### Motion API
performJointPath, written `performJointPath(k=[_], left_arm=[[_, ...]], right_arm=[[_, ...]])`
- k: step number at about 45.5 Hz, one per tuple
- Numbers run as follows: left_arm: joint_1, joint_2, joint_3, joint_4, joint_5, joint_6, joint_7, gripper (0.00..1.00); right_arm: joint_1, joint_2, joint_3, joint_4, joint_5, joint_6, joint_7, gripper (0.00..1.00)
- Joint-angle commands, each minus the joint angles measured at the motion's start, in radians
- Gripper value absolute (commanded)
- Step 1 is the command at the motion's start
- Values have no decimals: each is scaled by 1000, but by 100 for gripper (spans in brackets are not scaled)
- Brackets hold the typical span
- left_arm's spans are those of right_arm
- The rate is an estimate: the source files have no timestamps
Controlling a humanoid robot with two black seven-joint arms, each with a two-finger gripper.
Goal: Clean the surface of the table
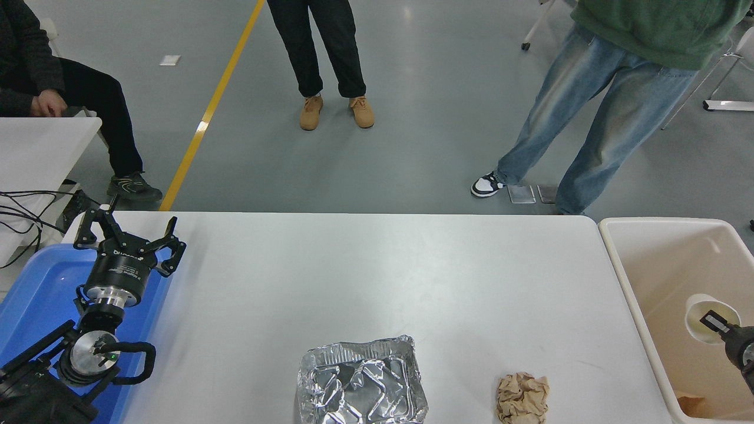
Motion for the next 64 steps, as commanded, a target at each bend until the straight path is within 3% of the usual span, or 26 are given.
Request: performJointPath(k=[1,9,11,16,17,48,64], left_arm=[[0,0,0,0,0,0,0,99],[0,0,0,0,0,0,0,99],[0,0,0,0,0,0,0,99],[0,0,0,0,0,0,0,99],[0,0,0,0,0,0,0,99],[0,0,0,0,0,0,0,99],[0,0,0,0,0,0,0,99]], right_arm=[[-2,12,-1,-1,60,-41,-29,0],[1,12,-1,-1,65,-48,-35,2],[2,12,0,-1,65,-54,-37,25],[5,12,10,0,92,-77,-70,96],[5,12,11,-1,104,-77,-79,100],[74,9,25,-1,144,-76,-90,100],[151,9,399,12,431,-70,-81,100]])
